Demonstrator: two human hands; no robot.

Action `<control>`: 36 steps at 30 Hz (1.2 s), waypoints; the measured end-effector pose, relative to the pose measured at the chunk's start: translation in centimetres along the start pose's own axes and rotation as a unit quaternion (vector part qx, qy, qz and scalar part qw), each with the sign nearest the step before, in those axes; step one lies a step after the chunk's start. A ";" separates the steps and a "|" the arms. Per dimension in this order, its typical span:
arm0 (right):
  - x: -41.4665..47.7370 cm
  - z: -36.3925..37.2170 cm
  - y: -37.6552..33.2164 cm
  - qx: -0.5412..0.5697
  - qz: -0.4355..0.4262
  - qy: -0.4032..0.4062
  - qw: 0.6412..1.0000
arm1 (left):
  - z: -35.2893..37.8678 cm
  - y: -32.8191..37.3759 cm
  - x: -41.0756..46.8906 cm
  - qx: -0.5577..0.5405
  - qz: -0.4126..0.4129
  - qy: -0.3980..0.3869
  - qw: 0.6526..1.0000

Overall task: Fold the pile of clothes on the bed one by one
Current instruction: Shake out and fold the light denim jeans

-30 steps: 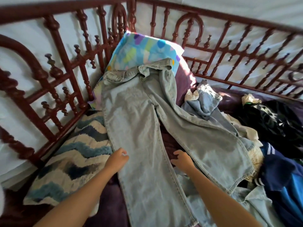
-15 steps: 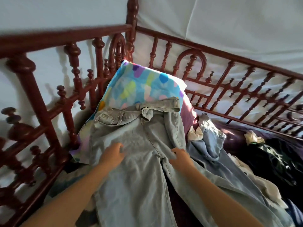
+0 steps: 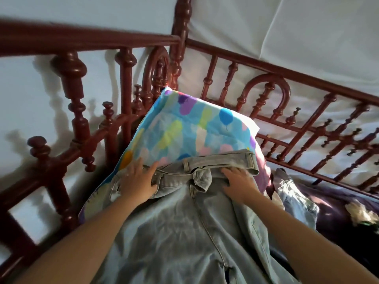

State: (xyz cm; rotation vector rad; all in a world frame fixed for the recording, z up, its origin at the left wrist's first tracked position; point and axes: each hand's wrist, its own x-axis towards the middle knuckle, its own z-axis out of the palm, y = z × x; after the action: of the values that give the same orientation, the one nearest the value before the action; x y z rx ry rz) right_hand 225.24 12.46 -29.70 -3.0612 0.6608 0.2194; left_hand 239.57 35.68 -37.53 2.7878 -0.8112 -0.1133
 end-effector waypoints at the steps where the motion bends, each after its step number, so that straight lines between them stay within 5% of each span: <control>1: 0.9 -0.7 0.2 -0.007 -0.017 0.044 0.999 | 0.2 -0.3 0.8 0.013 0.007 -0.016 1.000; 4: 3.3 -3.0 0.7 0.044 -0.016 0.124 0.991 | 0.8 -1.5 2.8 0.058 0.006 -0.050 0.997; 7: 5.3 -4.4 1.5 -0.027 0.004 0.061 0.998 | 1.4 -2.3 3.6 0.044 -0.016 -0.067 0.997; 14: 6.4 -2.1 1.3 -0.062 0.041 0.122 0.990 | 1.6 -4.0 4.2 -0.212 -0.132 -0.025 0.968; 18: 6.5 -2.0 2.7 -0.109 0.106 0.124 0.981 | 0.5 -4.5 3.8 -0.491 -0.219 0.034 0.843; 21: 5.8 -1.6 3.3 -0.168 0.129 0.140 0.967 | -0.7 -4.9 3.5 -0.582 -0.261 0.092 0.764; 24: 4.4 -0.4 3.4 -0.200 0.136 0.143 0.960 | -1.3 -4.9 2.4 -0.528 -0.236 0.174 0.797; 30: 0.0 1.6 4.3 -0.214 0.127 0.100 0.963 | 0.4 -4.6 -2.8 -0.386 -0.153 0.188 0.890; 36: -2.5 -2.2 4.5 -0.211 0.117 0.130 0.962 | -1.0 -3.5 -5.6 -0.396 -0.145 0.207 0.883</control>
State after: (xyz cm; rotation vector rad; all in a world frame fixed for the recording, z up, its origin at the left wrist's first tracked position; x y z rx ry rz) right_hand 221.47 9.31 -27.09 -3.4474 1.1266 -0.0545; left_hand 236.77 41.75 -37.36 2.0094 -0.1584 0.0851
